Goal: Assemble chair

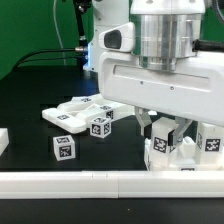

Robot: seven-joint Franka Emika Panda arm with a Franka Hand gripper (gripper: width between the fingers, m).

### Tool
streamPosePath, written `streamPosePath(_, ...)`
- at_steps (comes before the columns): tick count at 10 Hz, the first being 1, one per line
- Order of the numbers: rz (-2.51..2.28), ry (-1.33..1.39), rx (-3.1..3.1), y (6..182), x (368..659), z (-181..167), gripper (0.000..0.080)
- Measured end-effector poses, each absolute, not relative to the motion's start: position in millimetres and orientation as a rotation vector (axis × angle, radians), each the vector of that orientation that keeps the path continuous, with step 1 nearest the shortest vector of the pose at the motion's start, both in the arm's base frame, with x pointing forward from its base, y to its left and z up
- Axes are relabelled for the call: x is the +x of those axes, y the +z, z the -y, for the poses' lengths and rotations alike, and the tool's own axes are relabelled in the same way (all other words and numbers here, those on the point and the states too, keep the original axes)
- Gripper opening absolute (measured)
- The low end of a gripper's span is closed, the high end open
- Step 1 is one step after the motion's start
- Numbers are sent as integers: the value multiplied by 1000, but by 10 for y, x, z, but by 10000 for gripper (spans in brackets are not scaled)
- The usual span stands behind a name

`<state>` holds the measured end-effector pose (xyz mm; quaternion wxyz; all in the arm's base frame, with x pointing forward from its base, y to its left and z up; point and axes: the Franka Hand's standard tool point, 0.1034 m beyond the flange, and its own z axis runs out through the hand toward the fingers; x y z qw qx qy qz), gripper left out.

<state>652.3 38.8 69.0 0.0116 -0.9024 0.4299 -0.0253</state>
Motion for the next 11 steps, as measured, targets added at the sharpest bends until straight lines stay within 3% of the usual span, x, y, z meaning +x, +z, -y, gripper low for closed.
streamPosePath(4, -2114, 35, -2154, 674, 6528, -260, 287)
streamPosePath(9, -2278, 62, -1988, 666, 6509, -305, 287)
streamPosePath(10, -2268, 59, -2000, 668, 6510, -315, 469)
streamPosePath(11, -2063, 26, -2212, 700, 6525, -379, 469)
